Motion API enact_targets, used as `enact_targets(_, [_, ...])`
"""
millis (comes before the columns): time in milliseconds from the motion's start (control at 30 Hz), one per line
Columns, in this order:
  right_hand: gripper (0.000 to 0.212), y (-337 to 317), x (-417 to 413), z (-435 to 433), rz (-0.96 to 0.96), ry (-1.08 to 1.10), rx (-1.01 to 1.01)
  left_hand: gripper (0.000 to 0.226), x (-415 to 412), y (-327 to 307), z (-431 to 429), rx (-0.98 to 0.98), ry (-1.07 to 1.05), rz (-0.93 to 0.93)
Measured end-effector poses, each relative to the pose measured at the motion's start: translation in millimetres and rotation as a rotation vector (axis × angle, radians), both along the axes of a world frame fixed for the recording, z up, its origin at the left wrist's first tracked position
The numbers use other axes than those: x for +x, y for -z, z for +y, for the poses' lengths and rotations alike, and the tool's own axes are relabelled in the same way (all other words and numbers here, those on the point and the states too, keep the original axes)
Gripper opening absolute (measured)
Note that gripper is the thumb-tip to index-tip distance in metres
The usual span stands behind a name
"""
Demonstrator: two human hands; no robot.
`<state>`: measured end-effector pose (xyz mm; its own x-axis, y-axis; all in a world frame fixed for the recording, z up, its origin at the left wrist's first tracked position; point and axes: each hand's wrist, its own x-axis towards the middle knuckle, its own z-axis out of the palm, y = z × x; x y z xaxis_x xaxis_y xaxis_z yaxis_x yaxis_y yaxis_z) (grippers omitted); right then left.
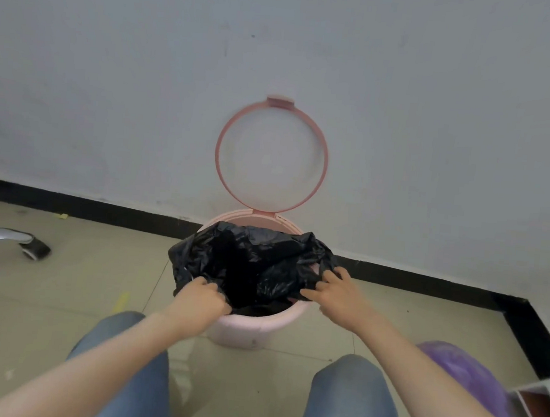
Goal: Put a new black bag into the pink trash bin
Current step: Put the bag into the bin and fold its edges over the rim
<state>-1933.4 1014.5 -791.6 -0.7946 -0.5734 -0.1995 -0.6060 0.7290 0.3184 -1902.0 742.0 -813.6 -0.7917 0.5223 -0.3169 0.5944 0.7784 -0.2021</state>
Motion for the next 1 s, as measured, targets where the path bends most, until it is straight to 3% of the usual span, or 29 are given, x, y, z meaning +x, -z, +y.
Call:
enact_targets(100, [0.032,-2.1,-5.4,3.7,0.073,0.019,-0.028,0.036,-24.4,-13.5,-25.7,0.129,0.034,0.011])
enact_targets(233, [0.019,-10.1,-18.0,24.3,0.181,0.345,-0.229,0.034,-55.0,-36.0,-66.7,0.422,-0.141,0.120])
enact_targets(367, [0.030,1.6,-20.8,43.4,0.021,0.587,-0.385,0.042,-56.5,-30.6,-94.3,0.248,-0.382,0.105])
enact_targets(433, [0.031,5.5,-17.9,39.0,-0.015,0.558,-0.324,0.058,-46.9,-22.7,-89.3,0.162,-0.371,0.065])
enact_targets(567, [0.031,11.8,-9.9,20.7,0.048,0.480,-0.170,0.074,-29.6,-4.3,-41.4,0.297,-0.230,0.055])
enact_targets(700, [0.038,10.3,3.2,-1.6,0.183,0.291,-0.144,0.066,-30.0,11.2,-2.6,0.293,-0.306,-0.100])
enact_targets(833, [0.050,16.8,7.0,-13.3,0.226,0.078,-0.095,0.026,-28.5,7.0,-1.5,0.326,-0.214,0.037])
enact_targets(933, [0.030,12.5,3.6,-18.5,0.261,0.088,-0.172,0.021,-24.5,6.7,-11.3,0.466,-0.174,0.018])
enact_targets(1000, [0.027,6.4,3.0,-20.3,0.279,0.107,-0.255,0.038,-22.4,9.3,-20.2,0.518,-0.211,-0.006])
